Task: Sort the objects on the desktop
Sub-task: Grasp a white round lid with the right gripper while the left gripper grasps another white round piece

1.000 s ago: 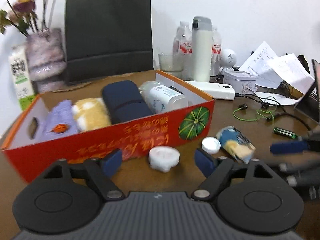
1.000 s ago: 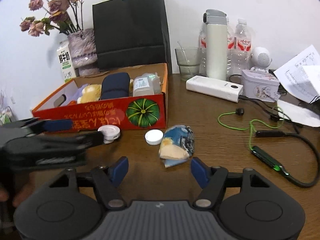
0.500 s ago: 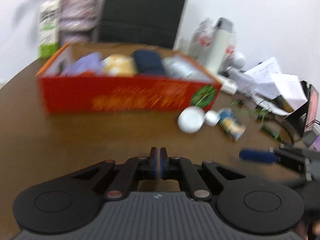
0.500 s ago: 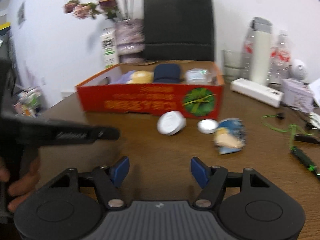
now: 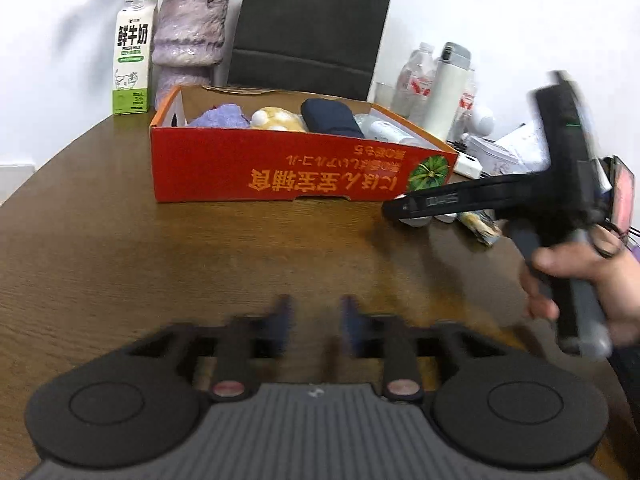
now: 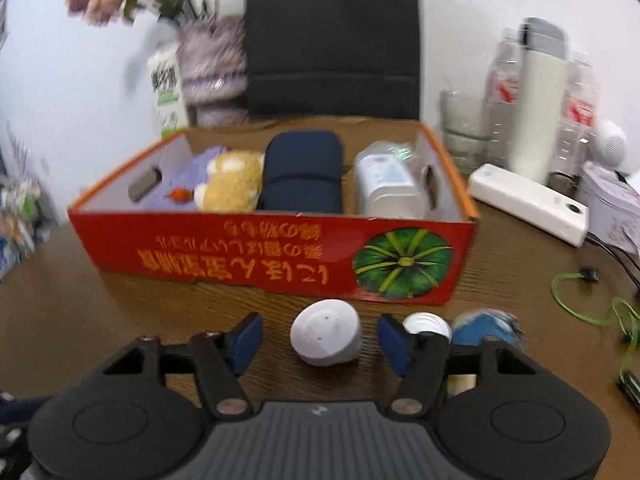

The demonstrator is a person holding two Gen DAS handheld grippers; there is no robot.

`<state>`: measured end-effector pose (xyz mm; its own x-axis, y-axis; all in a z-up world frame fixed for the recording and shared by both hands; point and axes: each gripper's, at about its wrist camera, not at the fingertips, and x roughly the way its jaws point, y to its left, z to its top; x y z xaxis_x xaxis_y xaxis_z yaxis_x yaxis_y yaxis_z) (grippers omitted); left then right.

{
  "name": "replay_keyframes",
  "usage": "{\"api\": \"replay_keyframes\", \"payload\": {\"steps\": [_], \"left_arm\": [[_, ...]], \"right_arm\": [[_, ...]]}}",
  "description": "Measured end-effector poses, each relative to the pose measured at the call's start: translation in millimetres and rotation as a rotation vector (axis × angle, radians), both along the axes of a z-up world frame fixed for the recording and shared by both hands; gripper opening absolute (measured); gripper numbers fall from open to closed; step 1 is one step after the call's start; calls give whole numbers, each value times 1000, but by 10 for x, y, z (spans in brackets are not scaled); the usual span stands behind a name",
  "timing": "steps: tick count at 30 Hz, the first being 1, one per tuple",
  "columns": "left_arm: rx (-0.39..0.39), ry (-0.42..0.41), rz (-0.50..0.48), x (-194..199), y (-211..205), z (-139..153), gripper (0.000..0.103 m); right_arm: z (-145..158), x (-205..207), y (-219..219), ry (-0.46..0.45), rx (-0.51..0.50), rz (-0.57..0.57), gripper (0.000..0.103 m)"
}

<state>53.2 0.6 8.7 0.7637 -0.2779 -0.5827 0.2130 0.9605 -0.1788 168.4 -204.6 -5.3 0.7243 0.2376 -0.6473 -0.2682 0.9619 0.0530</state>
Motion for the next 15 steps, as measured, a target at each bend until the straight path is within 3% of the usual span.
{"api": "replay_keyframes", "payload": {"steps": [2, 4, 7, 9, 15], "left_arm": [[-7, -12, -3, -81, 1, 8, 54], [-6, -38, -30, -149, -16, 19, 64], [54, -70, -43, -182, -139, 18, 68], [88, -91, -54, -185, -240, 30, 68], [31, -127, -164, -361, -360, 49, 68]], "right_arm": [[-35, -1, 33, -8, -25, 3, 18], [54, -121, -24, -40, 21, 5, 17], [151, -286, -211, 12, 238, 50, 17], [159, -465, -259, 40, 294, 82, 17], [74, -915, -274, 166, 462, 193, 16]]}}
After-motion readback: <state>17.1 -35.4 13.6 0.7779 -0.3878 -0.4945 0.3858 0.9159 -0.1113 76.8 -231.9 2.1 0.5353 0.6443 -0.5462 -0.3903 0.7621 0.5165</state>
